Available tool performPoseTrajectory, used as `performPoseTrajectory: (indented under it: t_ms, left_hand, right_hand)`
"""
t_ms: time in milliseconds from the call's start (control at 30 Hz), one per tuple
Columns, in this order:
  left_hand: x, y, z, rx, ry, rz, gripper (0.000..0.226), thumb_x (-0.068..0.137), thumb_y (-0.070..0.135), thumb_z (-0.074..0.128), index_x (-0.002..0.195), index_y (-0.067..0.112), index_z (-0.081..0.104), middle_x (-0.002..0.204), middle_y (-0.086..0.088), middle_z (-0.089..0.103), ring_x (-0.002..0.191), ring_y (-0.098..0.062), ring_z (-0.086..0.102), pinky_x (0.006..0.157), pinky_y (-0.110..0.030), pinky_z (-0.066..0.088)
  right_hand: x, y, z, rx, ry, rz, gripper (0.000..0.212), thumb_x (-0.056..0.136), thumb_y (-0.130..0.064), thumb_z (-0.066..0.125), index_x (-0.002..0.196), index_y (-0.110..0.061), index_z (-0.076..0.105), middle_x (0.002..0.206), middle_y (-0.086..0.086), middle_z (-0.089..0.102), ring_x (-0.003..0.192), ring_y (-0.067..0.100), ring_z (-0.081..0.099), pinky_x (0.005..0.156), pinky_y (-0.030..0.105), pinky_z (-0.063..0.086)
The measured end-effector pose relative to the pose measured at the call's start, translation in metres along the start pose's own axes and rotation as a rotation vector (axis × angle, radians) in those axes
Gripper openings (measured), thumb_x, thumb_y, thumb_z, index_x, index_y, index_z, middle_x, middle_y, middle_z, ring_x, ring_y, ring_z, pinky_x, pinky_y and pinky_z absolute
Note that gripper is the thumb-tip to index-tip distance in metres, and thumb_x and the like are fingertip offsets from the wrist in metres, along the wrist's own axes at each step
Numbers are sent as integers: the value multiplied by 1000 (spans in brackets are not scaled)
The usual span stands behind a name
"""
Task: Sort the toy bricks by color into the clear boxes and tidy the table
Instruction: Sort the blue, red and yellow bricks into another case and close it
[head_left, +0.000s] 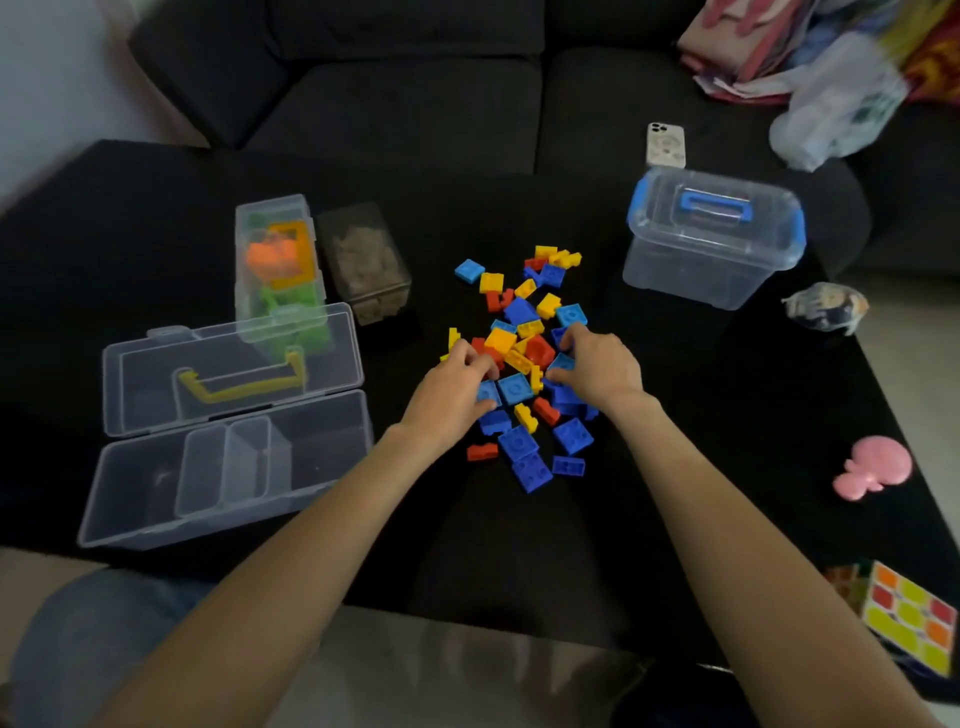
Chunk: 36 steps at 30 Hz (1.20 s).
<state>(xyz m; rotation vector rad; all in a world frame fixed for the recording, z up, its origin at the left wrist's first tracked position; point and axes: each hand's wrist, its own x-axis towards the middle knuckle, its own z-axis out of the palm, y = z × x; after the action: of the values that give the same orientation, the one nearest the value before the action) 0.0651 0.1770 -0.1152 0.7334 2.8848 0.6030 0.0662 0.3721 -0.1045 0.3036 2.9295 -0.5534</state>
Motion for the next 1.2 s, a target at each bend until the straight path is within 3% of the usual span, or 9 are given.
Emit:
performPoseTrajectory:
  t_ms: [167, 300, 400, 533, 700, 867, 1067, 1200]
  left_hand:
    - [-3, -5, 4, -68, 0, -40, 40, 83, 19, 69, 120, 22, 54, 123, 0, 48, 109, -16, 54, 93, -30, 47]
    - [-1, 1, 0, -253, 81, -46, 32, 81, 23, 71, 112, 19, 63, 106, 4, 62, 95, -7, 57, 83, -25, 49]
    - [12, 16, 4, -219, 37, 14, 39, 80, 26, 72, 117, 20, 60, 108, 5, 61, 95, -5, 54, 82, -21, 45]
    - [28, 20, 9, -63, -24, 17, 44, 83, 30, 69, 124, 23, 56, 116, 2, 61, 107, -14, 56, 87, -29, 46]
    - [31, 13, 4, 52, -85, 46, 42, 85, 38, 65, 124, 24, 57, 118, 1, 61, 108, -16, 55, 83, -29, 45]
    - [28, 11, 3, 109, -140, 78, 38, 86, 30, 64, 124, 25, 57, 121, 0, 52, 113, -17, 47, 88, -31, 42]
    - [20, 11, -2, -11, -86, 55, 33, 85, 28, 66, 118, 23, 61, 117, 1, 55, 109, -14, 51, 88, -28, 41]
    - [8, 13, -20, -199, -22, 22, 32, 87, 28, 65, 118, 21, 61, 113, 2, 64, 105, -11, 57, 85, -23, 42]
  right_hand:
    - [-5, 10, 3, 166, -22, -7, 44, 79, -28, 74, 117, -18, 54, 112, 5, 59, 104, 20, 57, 86, 35, 50]
    - [-10, 23, -9, 338, 4, 11, 35, 81, -30, 71, 112, -19, 59, 108, 0, 56, 97, 12, 53, 77, 27, 45]
    - [6, 31, -28, 465, 67, 52, 36, 85, -32, 65, 117, -17, 57, 112, 1, 56, 100, 13, 54, 78, 26, 44]
    - [46, 25, -41, 379, 114, 36, 41, 88, -30, 63, 125, -14, 55, 118, 7, 58, 101, 15, 56, 84, 30, 49]
    - [78, 9, -27, 142, -13, 27, 45, 88, -31, 63, 128, -13, 51, 124, 12, 54, 109, 24, 55, 82, 31, 45]
    - [70, 10, -15, 142, -23, 7, 40, 90, -21, 62, 128, -13, 52, 122, 12, 57, 109, 24, 57, 85, 32, 46]
    - [47, 16, -15, 196, 42, -22, 32, 91, -18, 60, 122, -15, 58, 121, 9, 54, 105, 20, 54, 82, 28, 42]
    - [20, 7, -26, 395, 126, -22, 31, 91, -16, 59, 122, -15, 60, 120, 6, 58, 99, 8, 51, 82, 23, 42]
